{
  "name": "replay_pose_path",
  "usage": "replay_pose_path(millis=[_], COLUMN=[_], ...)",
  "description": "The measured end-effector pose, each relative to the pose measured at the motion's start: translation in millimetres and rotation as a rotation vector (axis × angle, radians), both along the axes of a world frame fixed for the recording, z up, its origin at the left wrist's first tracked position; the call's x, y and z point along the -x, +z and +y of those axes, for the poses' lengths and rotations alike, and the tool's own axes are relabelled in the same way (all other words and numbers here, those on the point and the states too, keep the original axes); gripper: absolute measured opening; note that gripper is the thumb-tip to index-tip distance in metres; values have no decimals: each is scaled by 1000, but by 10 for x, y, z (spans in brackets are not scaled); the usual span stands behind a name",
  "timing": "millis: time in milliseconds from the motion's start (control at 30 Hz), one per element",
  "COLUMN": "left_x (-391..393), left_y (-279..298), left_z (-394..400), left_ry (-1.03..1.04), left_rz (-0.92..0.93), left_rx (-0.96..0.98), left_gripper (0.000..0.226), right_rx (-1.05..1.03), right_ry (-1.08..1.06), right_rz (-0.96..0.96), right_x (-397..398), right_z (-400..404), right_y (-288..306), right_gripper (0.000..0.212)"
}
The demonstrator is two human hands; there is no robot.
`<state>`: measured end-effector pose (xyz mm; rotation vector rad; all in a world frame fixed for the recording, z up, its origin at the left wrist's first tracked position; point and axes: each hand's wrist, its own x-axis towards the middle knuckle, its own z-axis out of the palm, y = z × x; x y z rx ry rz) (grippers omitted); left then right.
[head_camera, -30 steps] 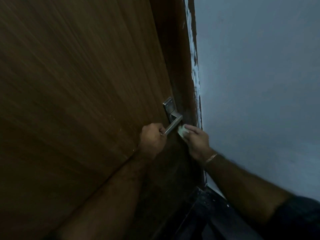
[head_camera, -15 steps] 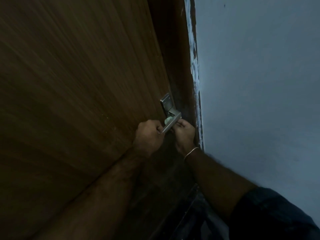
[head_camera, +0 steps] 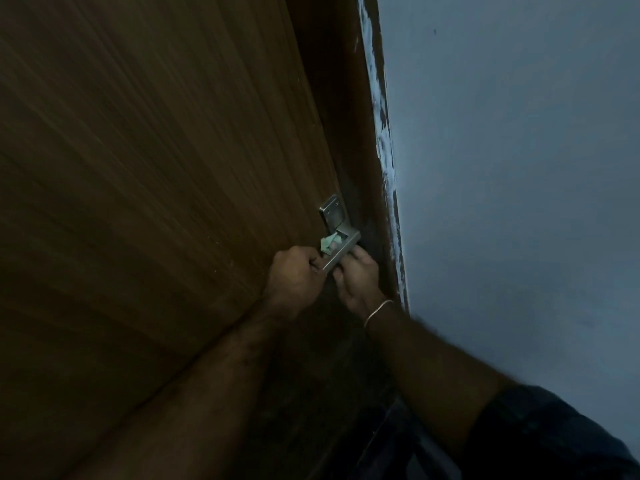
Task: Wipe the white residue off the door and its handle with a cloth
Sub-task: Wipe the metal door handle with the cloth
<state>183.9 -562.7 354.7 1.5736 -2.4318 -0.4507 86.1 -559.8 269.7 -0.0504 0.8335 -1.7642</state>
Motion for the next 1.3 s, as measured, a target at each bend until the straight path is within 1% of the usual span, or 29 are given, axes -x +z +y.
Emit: replay_pose_path(millis=[100, 167, 200, 233, 267, 300, 333, 367, 400, 433, 467, 533, 600, 667, 733, 767, 800, 833, 867, 900, 933, 967, 1000, 1033, 1067, 1133, 1167, 1233, 1300], left_x=[10, 9, 6, 4, 3, 0, 3, 9, 16, 22, 25, 23, 12, -3, -18, -15, -15, -18, -14, -12, -12, -14, -16, -15, -15, -14, -9, -5, -11], left_y=[12, 14, 15, 14, 8, 1, 4, 13, 26, 40, 50, 49, 44, 33, 22, 24, 20, 15, 20, 20, 22, 20, 22, 25, 23, 10, 4, 0, -10], left_z=[5, -4, 0, 3, -3, -9, -13, -11, -7, 5, 13, 26, 42, 48, 56, 63, 70, 87, 106, 114, 112, 113, 117, 123, 126, 115, 97, 47, 21], left_ry=[5, 4, 4, -1, -5, -6, -3, 1, 5, 7, 8, -1, -4, 11, 46, 54, 53, 49, 52, 56, 54, 48, 46, 46, 45, 43, 41, 38, 35], left_rz=[-22, -17, -15, -15, -12, -5, 5, 10, 7, -2, -5, 9, 23, 30, 45, 56, 62, 57, 51, 50, 61, 77, 90, 98, 99, 94, 91, 73, 54], left_rx=[-9, -23, -37, -48, -52, -50, -48, -50, -52, -54, -54, -26, 7, 1, -37, -53, -55, -47, -35, -25, -14, -7, -5, -8, -11, -11, -18, -36, -48], left_gripper=[7, 7, 7, 8, 9, 10, 11, 12, 12, 12, 13, 13, 13, 12, 12, 11, 7, 4, 5, 7, 9, 12, 14, 15, 16, 16, 15, 12, 10], right_rx=[-149, -292, -315, -300, -268, -219, -160, -104, -83, -102, -143, -195, -193, -170, -86, -36, 0, 30, 20, -11, -57, -108, -169, -213, -237, -224, -210, -179, -212], right_ry=[-85, -176, -224, -274, -330, -385, -408, -383, -308, -201, -97, 40, 129, 249, 420, 515, 602, 663, 671, 581, 402, 159, -55, -172, -177, -59, -23, -47, -4], right_rz=[53, -14, 12, 109, 281, 528, 830, 1136, 1417, 1664, 1872, 2174, 2357, 2570, 2794, 2837, 2814, 2700, 2510, 2309, 2133, 2000, 1934, 1917, 1926, 1939, 1911, 1838, 1780], right_x=[-78, -16, 47, 109, 156, 199, 231, 259, 295, 326, 342, 333, 286, 206, 144, 157, 209, 295, 409, 539, 660, 756, 795, 793, 751, 630, 602, 612, 642], right_z=[-2, 61, 107, 160, 220, 292, 344, 350, 309, 244, 169, 67, 28, 18, 6, 0, -7, 0, 26, 57, 95, 126, 160, 181, 194, 178, 157, 120, 101], right_y=[-68, -94, -95, -71, -17, 59, 150, 232, 313, 398, 478, 600, 693, 783, 921, 984, 1030, 1055, 1074, 1061, 1026, 961, 889, 806, 725, 564, 499, 430, 340], right_gripper=[28, 29, 29, 27, 23, 19, 18, 19, 18, 19, 21, 22, 18, 16, 19, 22, 23, 22, 20, 20, 21, 21, 22, 22, 23, 25, 28, 33, 31])
